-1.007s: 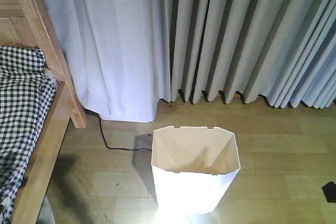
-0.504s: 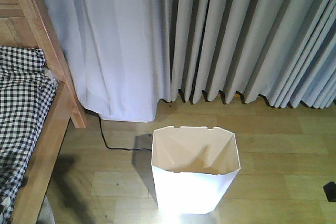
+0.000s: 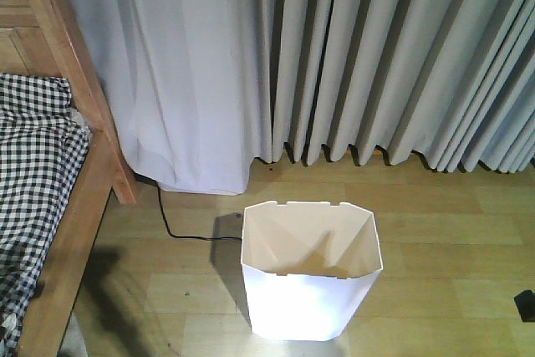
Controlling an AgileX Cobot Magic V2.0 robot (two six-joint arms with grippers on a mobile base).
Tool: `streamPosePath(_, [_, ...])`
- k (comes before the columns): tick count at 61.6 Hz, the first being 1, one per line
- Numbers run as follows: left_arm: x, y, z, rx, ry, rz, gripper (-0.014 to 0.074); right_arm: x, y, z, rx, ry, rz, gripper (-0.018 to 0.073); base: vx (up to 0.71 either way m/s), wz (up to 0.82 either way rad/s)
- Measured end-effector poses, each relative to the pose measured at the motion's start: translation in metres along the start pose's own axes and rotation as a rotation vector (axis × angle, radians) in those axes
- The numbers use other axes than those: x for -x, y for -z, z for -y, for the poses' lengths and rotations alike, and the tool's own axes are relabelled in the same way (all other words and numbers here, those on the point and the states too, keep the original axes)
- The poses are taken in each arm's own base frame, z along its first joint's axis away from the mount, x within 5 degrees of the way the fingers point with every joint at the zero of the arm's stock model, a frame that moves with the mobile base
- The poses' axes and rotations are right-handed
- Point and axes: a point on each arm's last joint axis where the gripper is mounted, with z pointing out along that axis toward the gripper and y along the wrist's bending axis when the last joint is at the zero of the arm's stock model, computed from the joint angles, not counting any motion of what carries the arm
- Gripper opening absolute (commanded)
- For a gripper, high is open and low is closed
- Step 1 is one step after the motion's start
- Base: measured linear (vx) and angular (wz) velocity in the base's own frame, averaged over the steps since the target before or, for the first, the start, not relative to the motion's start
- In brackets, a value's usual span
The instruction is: Move trash bin to bedside with robot
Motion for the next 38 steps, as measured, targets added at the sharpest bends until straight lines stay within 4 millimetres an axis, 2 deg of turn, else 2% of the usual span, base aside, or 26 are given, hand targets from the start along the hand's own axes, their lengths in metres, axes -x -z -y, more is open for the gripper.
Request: streamPosePath(38, [0.0000, 0.0000, 0.0000, 0.000, 0.000, 0.000, -0.0006, 0.0000, 0.0000, 0.0000, 0.000, 0.000, 0.000, -0.0010, 0.00, 0.00])
